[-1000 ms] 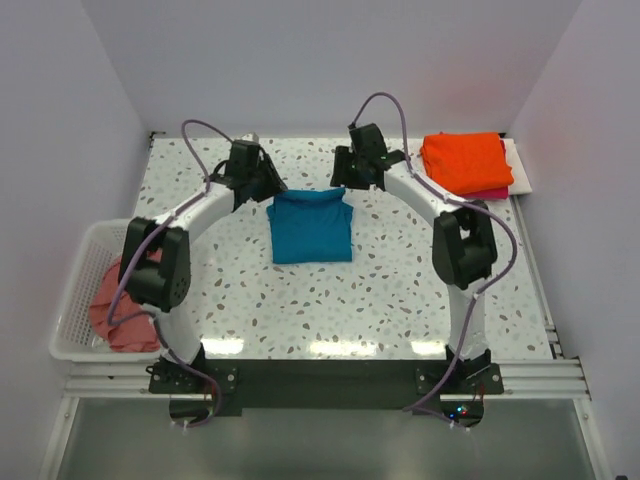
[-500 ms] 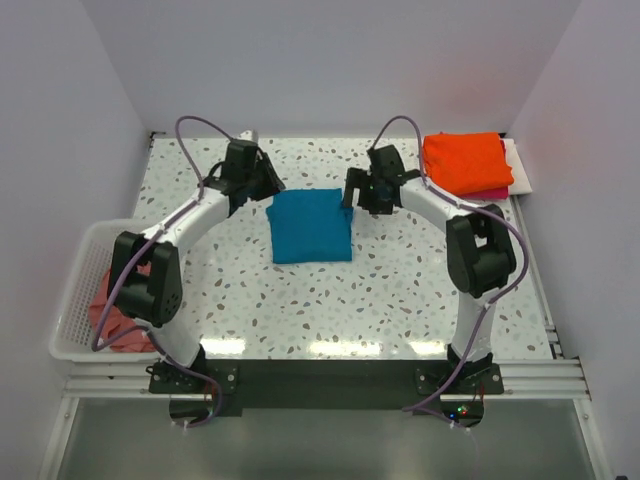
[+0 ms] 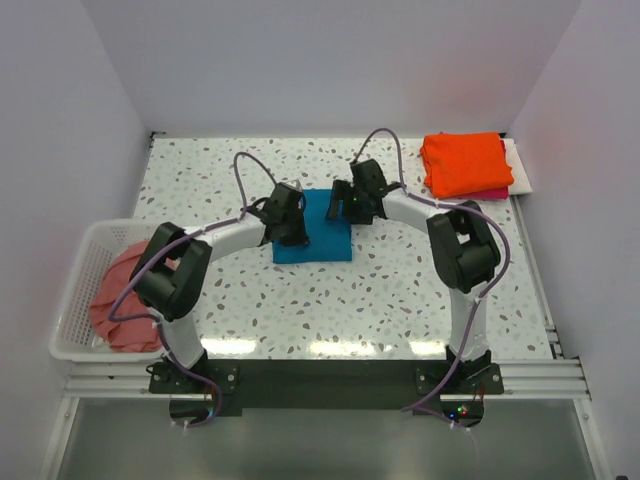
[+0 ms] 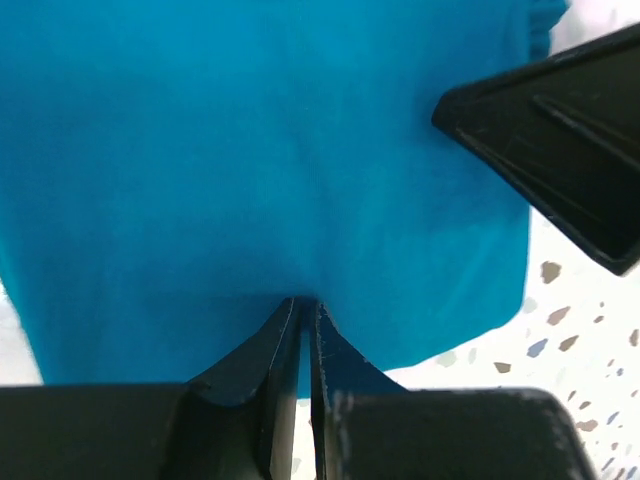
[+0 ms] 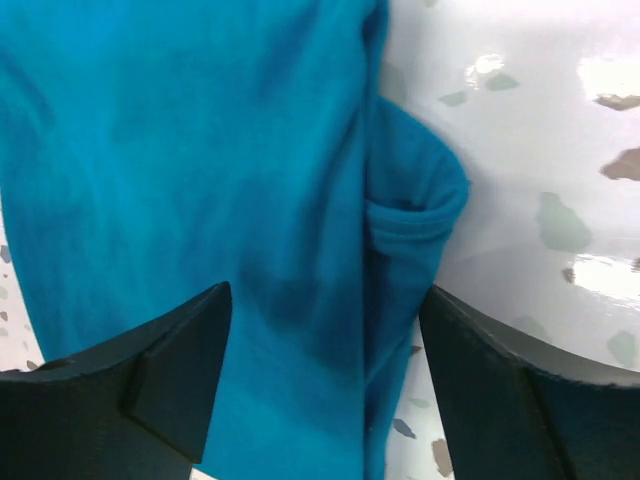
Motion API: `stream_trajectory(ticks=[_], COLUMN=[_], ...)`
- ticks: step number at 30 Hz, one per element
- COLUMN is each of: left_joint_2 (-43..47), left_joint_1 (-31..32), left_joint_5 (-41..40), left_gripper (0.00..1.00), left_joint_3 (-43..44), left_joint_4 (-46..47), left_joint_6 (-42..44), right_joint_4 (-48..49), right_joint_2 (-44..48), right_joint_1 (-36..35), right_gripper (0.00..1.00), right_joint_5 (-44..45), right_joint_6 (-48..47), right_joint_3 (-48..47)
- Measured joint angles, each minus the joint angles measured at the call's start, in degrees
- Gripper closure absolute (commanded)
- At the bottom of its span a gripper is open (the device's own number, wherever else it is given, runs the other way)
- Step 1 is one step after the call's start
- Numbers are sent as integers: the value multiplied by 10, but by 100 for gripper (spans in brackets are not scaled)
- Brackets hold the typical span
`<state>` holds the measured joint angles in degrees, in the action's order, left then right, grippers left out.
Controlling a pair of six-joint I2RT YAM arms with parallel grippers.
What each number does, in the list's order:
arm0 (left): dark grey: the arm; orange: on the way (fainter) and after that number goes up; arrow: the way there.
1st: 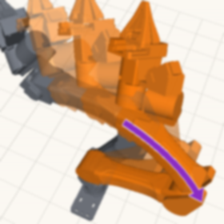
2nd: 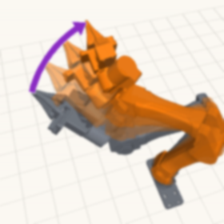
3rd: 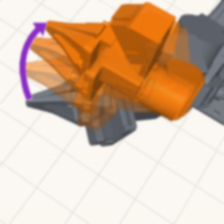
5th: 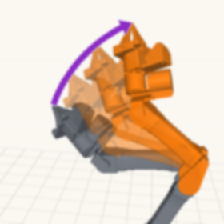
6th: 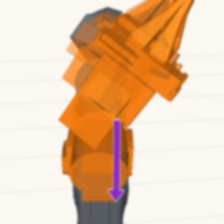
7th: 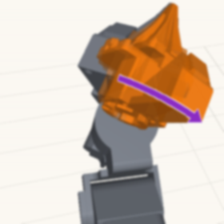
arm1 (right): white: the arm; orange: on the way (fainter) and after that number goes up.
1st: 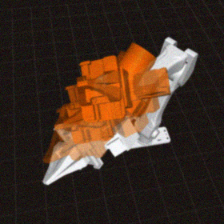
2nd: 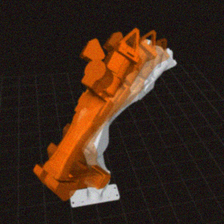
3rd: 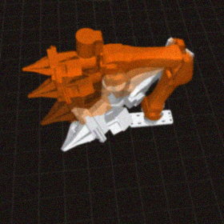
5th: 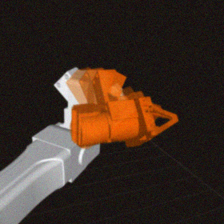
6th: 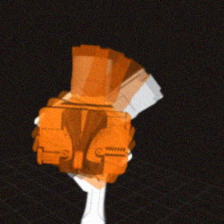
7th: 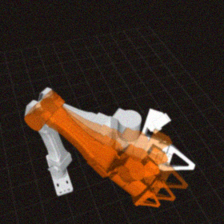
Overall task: Fold and stack the t-shirts
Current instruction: Fold the tshirt, then neatly place the folded tshirt to the corner
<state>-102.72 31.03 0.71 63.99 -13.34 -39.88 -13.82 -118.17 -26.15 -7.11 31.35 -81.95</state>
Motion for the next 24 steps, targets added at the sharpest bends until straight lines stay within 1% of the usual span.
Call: stream_trajectory(ticks=[1, 4, 5, 8, 9, 13, 17, 24], left_joint_2=[-6, -18, -19, -19, -18, -5, 44, 141], left_joint_1=[3, 8, 9, 9, 9, 9, 9, 6], left_joint_5=[1, 2, 1, -9, -12, -31, -40, -46], left_gripper=[87, 87, 87, 87, 87, 86, 86, 85], left_joint_3=[-1, -1, -1, 11, 17, 74, 116, 135], left_joint_4=[0, 0, 0, -16, -24, -67, -90, -121], left_joint_6=[0, 0, 0, 0, 0, 6, 14, 30], right_joint_4=[2, 5, 5, -5, -9, -27, -57, -159], right_joint_2=[-2, -4, -7, -8, -10, -11, -11, -13], right_joint_1=[-5, -20, -26, -40, -42, -47, -47, -33], right_gripper=[26, 45, 61, 87, 100, 100, 100, 100], right_joint_5=[3, 17, 23, 47, 51, 73, 104, 188], right_joint_6=[3, 11, 12, 16, 17, 17, -3, -91], right_joint_3=[0, 0, 0, 0, 0, -10, -24, -106])
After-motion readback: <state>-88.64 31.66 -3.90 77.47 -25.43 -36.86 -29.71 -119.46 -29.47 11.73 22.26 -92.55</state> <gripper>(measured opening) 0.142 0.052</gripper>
